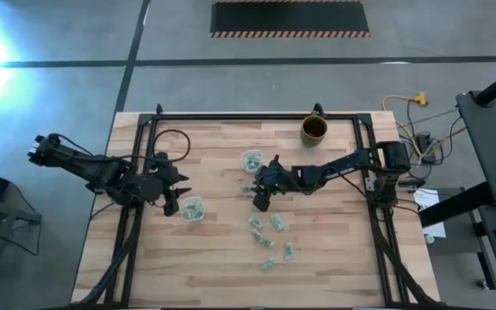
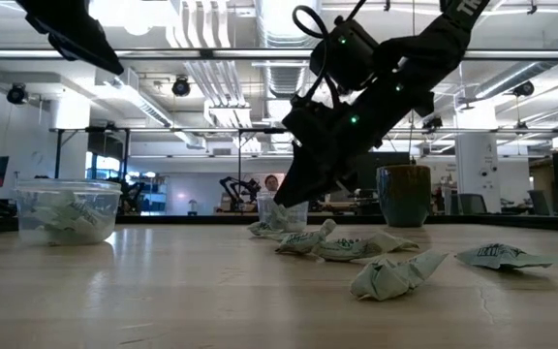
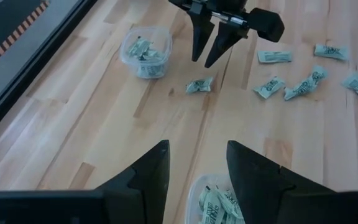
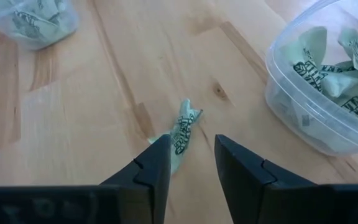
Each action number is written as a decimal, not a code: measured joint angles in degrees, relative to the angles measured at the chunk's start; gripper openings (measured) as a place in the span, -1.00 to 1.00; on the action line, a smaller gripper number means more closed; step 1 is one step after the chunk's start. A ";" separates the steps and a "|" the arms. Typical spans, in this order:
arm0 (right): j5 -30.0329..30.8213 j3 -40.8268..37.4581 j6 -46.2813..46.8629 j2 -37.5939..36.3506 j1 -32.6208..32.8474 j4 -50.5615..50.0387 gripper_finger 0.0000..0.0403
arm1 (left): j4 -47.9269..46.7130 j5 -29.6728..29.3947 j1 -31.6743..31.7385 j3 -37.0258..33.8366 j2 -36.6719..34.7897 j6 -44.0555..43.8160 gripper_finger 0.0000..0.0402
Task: Pick and place Stevia / Truvia into bins
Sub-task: Put the stevia packet into the top transparent container
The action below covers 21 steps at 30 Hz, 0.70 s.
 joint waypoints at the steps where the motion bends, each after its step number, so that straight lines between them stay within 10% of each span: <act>1: -0.01 -0.01 -0.01 0.00 0.00 0.12 -0.43 | 0.17 -0.05 0.00 0.00 0.01 0.19 -0.28; 21: -2.95 3.57 2.44 8.41 0.70 4.31 -0.51 | 0.35 -0.87 -0.01 0.02 -0.19 1.29 -0.28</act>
